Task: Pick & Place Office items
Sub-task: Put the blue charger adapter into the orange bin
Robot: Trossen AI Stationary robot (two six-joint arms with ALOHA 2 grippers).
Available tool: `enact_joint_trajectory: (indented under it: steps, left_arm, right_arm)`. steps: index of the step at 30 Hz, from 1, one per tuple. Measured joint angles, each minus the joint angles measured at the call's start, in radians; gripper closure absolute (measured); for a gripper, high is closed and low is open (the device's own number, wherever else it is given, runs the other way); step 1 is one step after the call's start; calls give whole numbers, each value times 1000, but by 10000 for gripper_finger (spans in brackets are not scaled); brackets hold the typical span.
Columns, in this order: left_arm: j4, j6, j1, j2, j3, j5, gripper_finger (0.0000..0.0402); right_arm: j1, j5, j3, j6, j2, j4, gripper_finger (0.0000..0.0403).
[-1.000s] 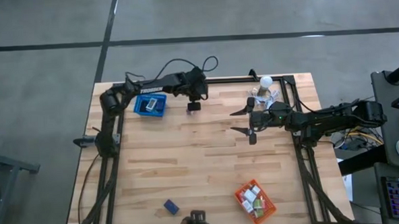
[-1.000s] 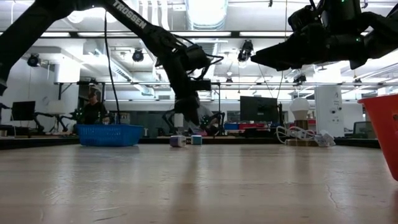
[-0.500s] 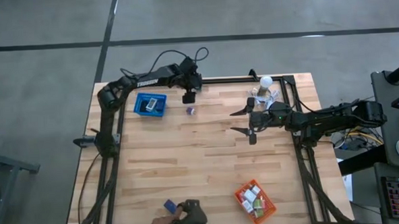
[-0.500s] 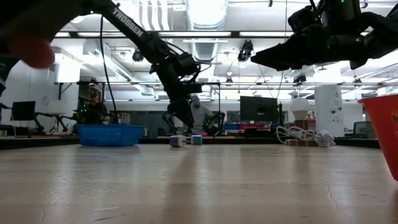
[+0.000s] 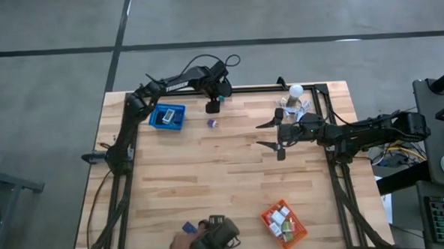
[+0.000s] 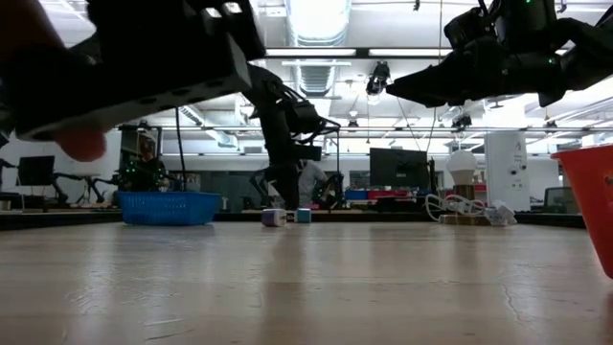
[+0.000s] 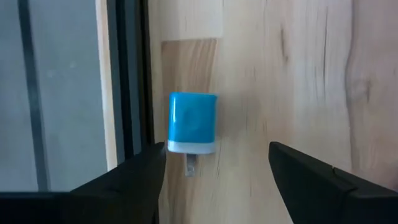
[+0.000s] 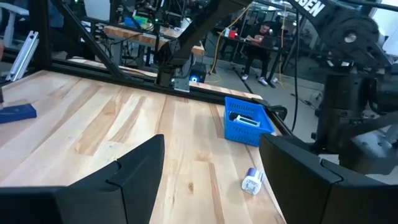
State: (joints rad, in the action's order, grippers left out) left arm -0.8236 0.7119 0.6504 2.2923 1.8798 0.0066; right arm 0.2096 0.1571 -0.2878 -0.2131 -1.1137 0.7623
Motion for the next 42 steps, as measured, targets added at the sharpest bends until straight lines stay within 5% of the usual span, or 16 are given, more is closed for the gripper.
enact_joint_trajectory:
  steps: [22, 35, 42]
  left_arm:
    - [79, 43, -10, 53, 14, -9, 118]
    - [91, 103, -23, 53, 11, -43, 191]
    - [107, 126, -23, 53, -7, -41, 199]
  right_arm:
    - [1, -3, 0, -15, 0, -2, 145]
    - [6, -3, 0, -15, 0, -1, 145]
    - [6, -3, 0, -15, 0, -1, 145]
